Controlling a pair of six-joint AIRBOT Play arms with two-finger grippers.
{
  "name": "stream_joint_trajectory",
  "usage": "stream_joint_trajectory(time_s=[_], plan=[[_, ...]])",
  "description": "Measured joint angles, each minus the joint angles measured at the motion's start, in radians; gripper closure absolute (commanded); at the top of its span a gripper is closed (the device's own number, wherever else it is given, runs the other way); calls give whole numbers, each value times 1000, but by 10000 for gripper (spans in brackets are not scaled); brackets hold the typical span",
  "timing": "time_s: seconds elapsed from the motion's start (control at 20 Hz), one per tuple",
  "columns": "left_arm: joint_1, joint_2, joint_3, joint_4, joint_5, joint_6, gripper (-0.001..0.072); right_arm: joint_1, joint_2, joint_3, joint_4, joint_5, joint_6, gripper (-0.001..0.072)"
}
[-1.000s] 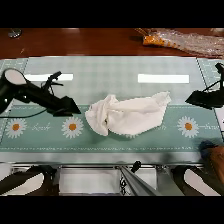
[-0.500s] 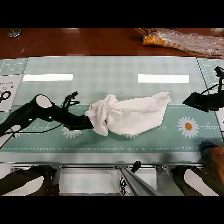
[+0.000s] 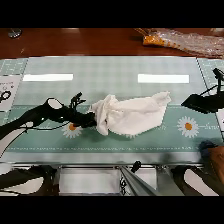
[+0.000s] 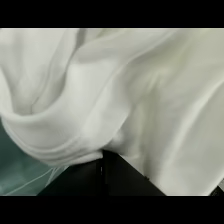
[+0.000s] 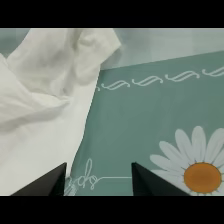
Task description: Fold the shirts.
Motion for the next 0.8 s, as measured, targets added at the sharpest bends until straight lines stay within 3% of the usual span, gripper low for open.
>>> stream_joint_trajectory(time_s=[0.15,0.2,0.4,0.8], plan=[[14,-4,0,-7,-16,32,681,-13,0,-31,-34,18,-9,235],[20,-4,0,-6,-24,38,681,-26,0,-55,-23,21,-18,199],[51,11,0,5,-62,54,681,-80,0,-207,117,13,-78,170],[102,26,0,5,-108,69,681,-54,0,-432,372,-150,-146,174]])
